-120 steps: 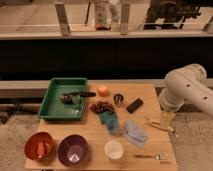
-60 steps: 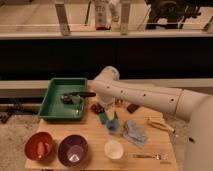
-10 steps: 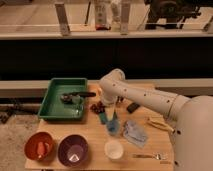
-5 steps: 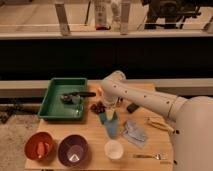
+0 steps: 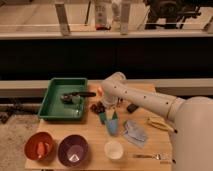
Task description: Place sponge in red bowl
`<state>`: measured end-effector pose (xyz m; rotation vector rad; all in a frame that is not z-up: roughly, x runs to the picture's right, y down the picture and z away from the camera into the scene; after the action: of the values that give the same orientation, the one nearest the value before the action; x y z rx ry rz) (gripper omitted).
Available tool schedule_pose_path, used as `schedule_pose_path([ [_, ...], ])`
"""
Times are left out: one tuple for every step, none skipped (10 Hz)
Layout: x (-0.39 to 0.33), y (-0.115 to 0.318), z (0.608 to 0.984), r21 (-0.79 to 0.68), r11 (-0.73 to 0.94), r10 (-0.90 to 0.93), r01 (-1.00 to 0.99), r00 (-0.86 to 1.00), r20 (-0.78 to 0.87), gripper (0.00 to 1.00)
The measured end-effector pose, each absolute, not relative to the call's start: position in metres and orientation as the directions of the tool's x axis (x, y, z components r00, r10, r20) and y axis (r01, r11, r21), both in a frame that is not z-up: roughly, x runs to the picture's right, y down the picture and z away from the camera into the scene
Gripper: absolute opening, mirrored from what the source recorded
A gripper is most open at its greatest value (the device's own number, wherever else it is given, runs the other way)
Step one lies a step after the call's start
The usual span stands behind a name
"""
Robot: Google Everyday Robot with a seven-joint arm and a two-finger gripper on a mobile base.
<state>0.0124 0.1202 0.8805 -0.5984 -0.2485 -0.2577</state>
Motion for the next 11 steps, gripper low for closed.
schedule_pose_path([
  [0.011, 0.124, 0.885, -0.522, 0.794, -0.166, 0.311, 0.938, 0.306, 0.80],
  [0.011, 0.124, 0.886, -0.522, 0.795, -0.164, 0.309, 0.938, 0.306, 0.80],
  [0.010, 0.123, 0.886, -0.524, 0.794, -0.163, 0.309, 0.938, 0.307, 0.80],
  [0.010, 0.124, 0.887, -0.526, 0.793, -0.161, 0.308, 0.938, 0.307, 0.80],
  [0.010, 0.126, 0.889, -0.529, 0.791, -0.159, 0.306, 0.939, 0.306, 0.80],
  [0.009, 0.127, 0.892, -0.532, 0.790, -0.158, 0.307, 0.939, 0.307, 0.80],
  [0.007, 0.128, 0.893, -0.533, 0.788, -0.158, 0.308, 0.938, 0.308, 0.80],
  [0.006, 0.129, 0.894, -0.536, 0.786, -0.157, 0.308, 0.938, 0.309, 0.80],
  [0.006, 0.130, 0.895, -0.538, 0.785, -0.155, 0.306, 0.939, 0.308, 0.80],
  [0.006, 0.131, 0.896, -0.540, 0.784, -0.154, 0.306, 0.939, 0.308, 0.80],
  [0.004, 0.132, 0.898, -0.543, 0.782, -0.153, 0.306, 0.939, 0.308, 0.80],
])
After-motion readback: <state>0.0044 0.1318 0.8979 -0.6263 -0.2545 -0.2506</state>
